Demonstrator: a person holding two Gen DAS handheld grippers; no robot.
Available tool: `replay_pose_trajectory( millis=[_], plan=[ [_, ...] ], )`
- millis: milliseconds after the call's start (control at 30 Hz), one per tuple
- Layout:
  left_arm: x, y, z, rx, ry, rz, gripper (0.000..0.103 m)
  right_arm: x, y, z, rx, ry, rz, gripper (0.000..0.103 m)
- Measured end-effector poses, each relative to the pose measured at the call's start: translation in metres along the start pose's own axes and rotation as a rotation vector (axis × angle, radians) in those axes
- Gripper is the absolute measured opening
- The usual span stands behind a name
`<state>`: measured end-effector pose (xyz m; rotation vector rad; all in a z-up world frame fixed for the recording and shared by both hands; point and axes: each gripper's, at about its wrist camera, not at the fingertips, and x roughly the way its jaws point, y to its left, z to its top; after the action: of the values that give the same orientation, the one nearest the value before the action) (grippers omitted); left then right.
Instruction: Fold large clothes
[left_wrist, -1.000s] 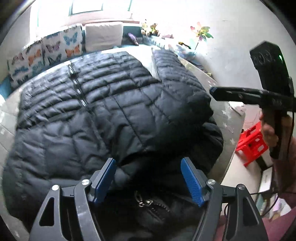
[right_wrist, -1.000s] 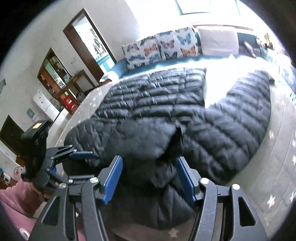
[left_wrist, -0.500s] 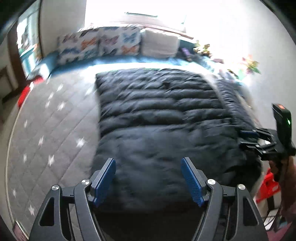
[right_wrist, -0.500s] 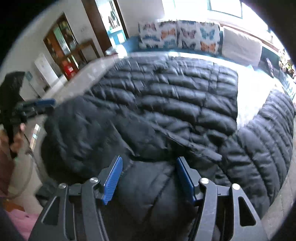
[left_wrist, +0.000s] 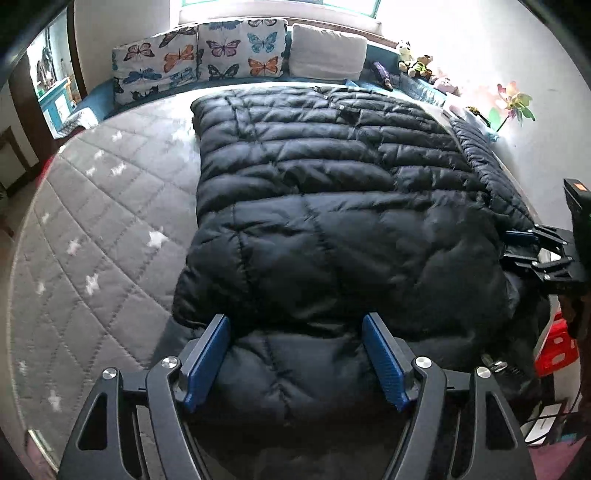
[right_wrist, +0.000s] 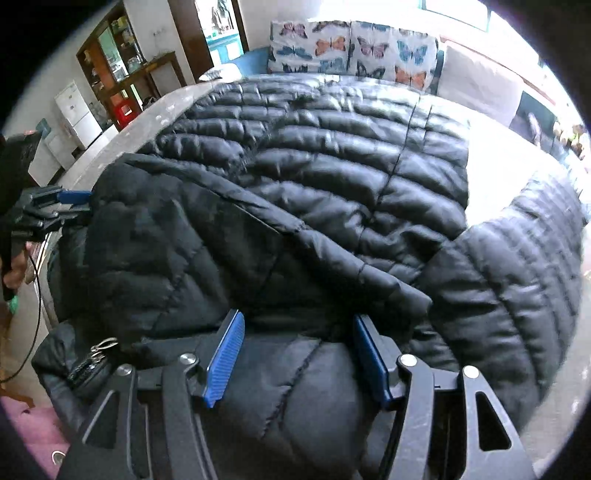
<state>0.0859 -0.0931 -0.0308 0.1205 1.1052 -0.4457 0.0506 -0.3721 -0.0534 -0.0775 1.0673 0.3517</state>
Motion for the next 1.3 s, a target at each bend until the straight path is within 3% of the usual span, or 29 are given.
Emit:
replay_pose_trajectory(
  millis=[100, 167, 233, 367, 467, 633, 833, 1000, 1200, 1267, 1300],
  plan=[
    [-0.025, -0.021, 0.009, 0.038, -0.054, -0.006, 0.078, -0.019, -0.001, -0.004, 0.006, -0.048, 0.008, 0.066],
    [-0.034, -0.038, 0.014, 0.069, -0.078, -0.036, 0.078, -0.013, -0.002, -0.010, -0.004, -0.026, 0.002, 0.066],
    [-0.032, -0.061, 0.020, 0.103, -0.073, -0.082, 0.078, 0.003, -0.011, -0.017, 0.014, 0.018, 0.014, 0.066],
    [-0.014, -0.101, 0.028, 0.152, -0.035, -0.136, 0.078, -0.018, -0.035, -0.015, 0.105, -0.046, 0.092, 0.066],
    [0.008, -0.131, 0.032, 0.196, 0.004, -0.174, 0.078, -0.050, -0.075, -0.015, 0.209, -0.126, 0.088, 0.066],
    [0.038, -0.172, 0.037, 0.267, 0.052, -0.200, 0.078, -0.083, -0.166, -0.029, 0.427, -0.198, -0.003, 0.066],
    [0.058, -0.204, 0.044, 0.297, 0.071, -0.247, 0.076, -0.064, -0.263, -0.047, 0.673, -0.197, -0.034, 0.066],
    [0.066, -0.221, 0.052, 0.314, 0.093, -0.303, 0.069, -0.025, -0.311, -0.058, 0.832, -0.189, 0.053, 0.066],
    [0.077, -0.240, 0.065, 0.311, 0.129, -0.391, 0.060, -0.013, -0.329, -0.052, 0.912, -0.317, 0.212, 0.066],
    [0.083, -0.249, 0.069, 0.316, 0.141, -0.411, 0.060, -0.007, -0.328, -0.046, 0.912, -0.332, 0.239, 0.064],
    [0.086, -0.252, 0.070, 0.320, 0.144, -0.414, 0.060, -0.003, -0.328, -0.042, 0.908, -0.337, 0.247, 0.057]
  ],
)
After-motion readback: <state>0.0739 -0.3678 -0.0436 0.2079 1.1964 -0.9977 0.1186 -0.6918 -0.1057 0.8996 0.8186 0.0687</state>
